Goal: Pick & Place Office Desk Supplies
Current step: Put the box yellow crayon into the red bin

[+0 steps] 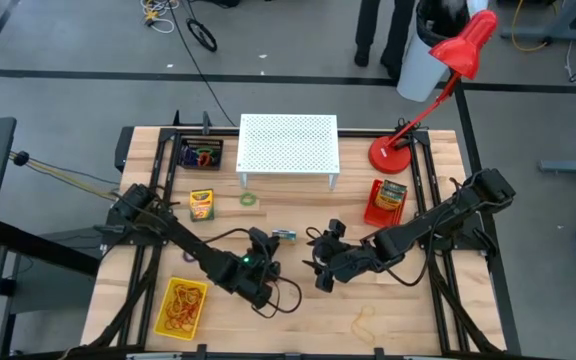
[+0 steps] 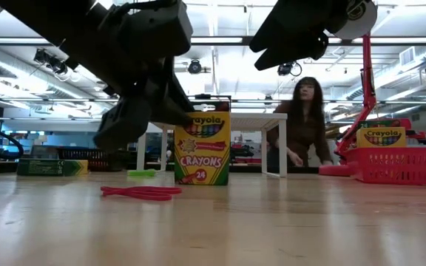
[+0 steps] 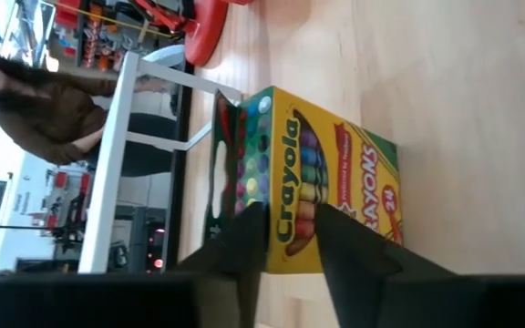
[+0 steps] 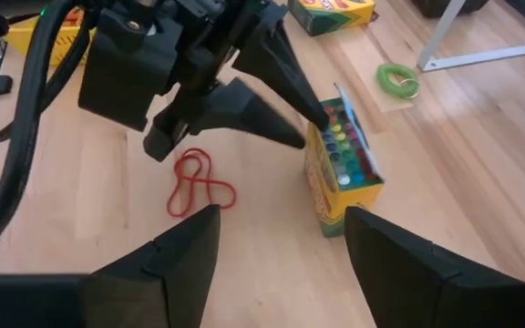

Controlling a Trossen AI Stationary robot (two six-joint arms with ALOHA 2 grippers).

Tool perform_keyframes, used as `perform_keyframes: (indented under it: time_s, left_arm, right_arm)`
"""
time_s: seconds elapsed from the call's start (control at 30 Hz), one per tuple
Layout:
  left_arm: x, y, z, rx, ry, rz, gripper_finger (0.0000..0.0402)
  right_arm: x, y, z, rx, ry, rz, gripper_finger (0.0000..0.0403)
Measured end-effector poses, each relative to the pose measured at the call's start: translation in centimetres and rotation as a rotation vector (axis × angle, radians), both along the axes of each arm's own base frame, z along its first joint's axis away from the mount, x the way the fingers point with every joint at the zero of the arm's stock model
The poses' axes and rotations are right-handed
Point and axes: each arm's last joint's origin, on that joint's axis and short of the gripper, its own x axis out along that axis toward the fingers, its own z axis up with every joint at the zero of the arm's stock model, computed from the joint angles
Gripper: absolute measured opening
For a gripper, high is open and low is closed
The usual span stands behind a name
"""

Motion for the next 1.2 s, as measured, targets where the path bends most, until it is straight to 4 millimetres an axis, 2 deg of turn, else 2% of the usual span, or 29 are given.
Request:
perform_keyframes:
  time_s: [0.1,0.23,0.33,0.43,0.53,0.63,0.73,0.9,1.0,1.13,1.2]
  left_arm:
    - [-0.2,-0.2,0.3,-0.027,-0.009,-0.006,0.0139]
    - [-0.9,-0.8,1.9,-0.094,-0.057,-0.02,0.0179]
    - [-2.4,-1.6,3.7,-0.145,-0.104,-0.032,0.0199]
    - [-4.2,-1.6,5.2,-0.258,-0.12,-0.025,0.0199]
    - [-6.2,-0.7,5.7,-0.372,-0.171,-0.002,0.0178]
    - [-8.3,0.8,4.7,-0.449,-0.237,0.019,0.0145]
    - [-10.3,2.4,3.3,-0.539,-0.344,0.005,0.0109]
    - [-12.8,5.1,0.9,-0.688,-0.497,-0.134,0.0046]
    - [-14.4,7.2,0.1,-0.778,-0.614,-0.259,0.001]
    - [-16.4,10.1,-0.2,-0.892,-0.779,-0.395,0.0006]
    - [-16.2,10.8,0.2,-0.912,-0.827,-0.41,0.0006]
  right_arm:
    - [0.0,-0.1,0.0,-0.023,-0.005,-0.009,0.0246]
    - [0.0,-0.2,0.1,-0.07,-0.019,-0.035,0.0246]
    - [0.0,-0.3,0.1,-0.091,-0.024,-0.043,0.0246]
    - [0.4,-0.8,0.2,-0.097,-0.031,-0.046,0.0246]
    - [0.9,-1.9,0.4,-0.093,-0.031,-0.061,0.0246]
    - [1.7,-3.1,0.9,-0.084,-0.031,-0.064,0.0249]
    - [2.2,-4.2,1.2,-0.08,-0.019,-0.037,0.0272]
    - [3.3,-5.7,1.9,-0.106,0.016,-0.003,0.0332]
    - [4.5,-6.7,2.4,-0.15,0.093,0.007,0.0348]
    - [6.8,-7.9,2.9,-0.165,0.212,0.033,0.0343]
    - [8.0,-8.3,2.7,-0.171,0.268,0.055,0.0335]
